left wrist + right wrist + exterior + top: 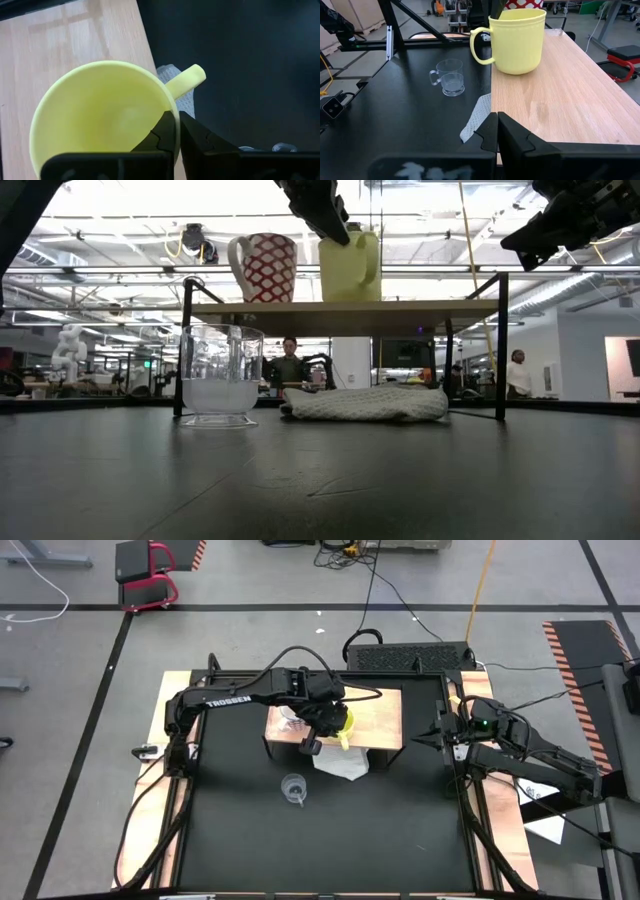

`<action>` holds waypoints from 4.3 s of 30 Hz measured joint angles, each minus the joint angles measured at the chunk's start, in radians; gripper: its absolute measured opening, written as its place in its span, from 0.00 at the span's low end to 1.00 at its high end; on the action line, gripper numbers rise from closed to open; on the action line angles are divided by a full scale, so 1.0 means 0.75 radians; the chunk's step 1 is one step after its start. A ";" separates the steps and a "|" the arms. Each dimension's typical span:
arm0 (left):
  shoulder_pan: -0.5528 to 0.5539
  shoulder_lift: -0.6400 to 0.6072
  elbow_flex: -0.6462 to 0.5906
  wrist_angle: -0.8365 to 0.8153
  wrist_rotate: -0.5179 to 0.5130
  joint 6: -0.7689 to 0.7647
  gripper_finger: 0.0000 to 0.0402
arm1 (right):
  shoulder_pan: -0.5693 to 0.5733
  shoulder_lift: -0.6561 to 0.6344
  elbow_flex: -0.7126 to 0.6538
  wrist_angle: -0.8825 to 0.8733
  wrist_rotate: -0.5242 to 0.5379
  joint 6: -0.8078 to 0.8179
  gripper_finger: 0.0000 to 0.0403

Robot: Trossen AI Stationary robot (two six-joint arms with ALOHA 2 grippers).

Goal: Stack small to large cups/mugs on shelf
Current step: Put the yellow mug on the shelf, then put the transparent mug on the shelf

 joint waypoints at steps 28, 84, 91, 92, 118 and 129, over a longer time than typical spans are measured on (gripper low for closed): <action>0.018 -0.078 -0.005 -0.050 -0.065 -0.059 0.02 | 0.000 0.001 0.000 0.001 0.000 0.000 0.00; -0.001 -0.108 0.001 -0.081 -0.068 -0.068 0.12 | 0.000 0.002 0.000 0.003 0.000 0.000 0.00; -0.001 -0.108 0.001 -0.081 -0.068 -0.068 0.23 | 0.000 0.002 0.000 0.003 0.000 0.000 0.00; -0.001 -0.108 0.001 -0.081 -0.068 -0.068 0.25 | 0.000 0.002 0.000 0.003 0.000 0.000 0.00; -0.004 -0.134 0.003 -0.081 -0.149 -0.048 0.36 | 0.000 0.001 0.000 0.000 -0.001 0.001 0.00; -0.033 -0.239 0.001 -0.121 -0.146 -0.085 0.34 | 0.000 0.001 0.000 0.001 0.000 0.001 0.00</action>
